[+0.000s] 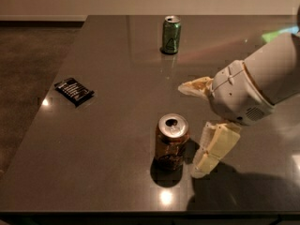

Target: Move orange can near rxbar chocolate

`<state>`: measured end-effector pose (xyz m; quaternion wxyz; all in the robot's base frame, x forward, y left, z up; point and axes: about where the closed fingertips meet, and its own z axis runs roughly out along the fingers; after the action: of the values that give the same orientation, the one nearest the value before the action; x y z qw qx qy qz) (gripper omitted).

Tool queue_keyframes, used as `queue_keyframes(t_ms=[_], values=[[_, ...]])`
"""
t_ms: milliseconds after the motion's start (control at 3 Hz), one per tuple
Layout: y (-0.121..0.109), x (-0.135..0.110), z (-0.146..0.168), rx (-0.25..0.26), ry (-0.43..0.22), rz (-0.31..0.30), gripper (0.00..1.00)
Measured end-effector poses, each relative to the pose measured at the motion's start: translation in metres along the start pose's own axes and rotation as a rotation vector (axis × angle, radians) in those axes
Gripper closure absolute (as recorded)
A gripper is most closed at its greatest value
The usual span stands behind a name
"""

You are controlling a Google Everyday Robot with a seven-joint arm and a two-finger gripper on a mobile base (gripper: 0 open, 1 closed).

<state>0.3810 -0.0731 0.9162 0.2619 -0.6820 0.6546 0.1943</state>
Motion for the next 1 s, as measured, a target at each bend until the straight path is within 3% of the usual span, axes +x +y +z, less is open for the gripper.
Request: queue_keyframes(t_ms=[333,1000], values=[[0.005,-0.004,0.012,0.0,-0.031,0.007,0.0],[0.007,-0.006,0.024,0.005,-0.061,0.026,0.41]])
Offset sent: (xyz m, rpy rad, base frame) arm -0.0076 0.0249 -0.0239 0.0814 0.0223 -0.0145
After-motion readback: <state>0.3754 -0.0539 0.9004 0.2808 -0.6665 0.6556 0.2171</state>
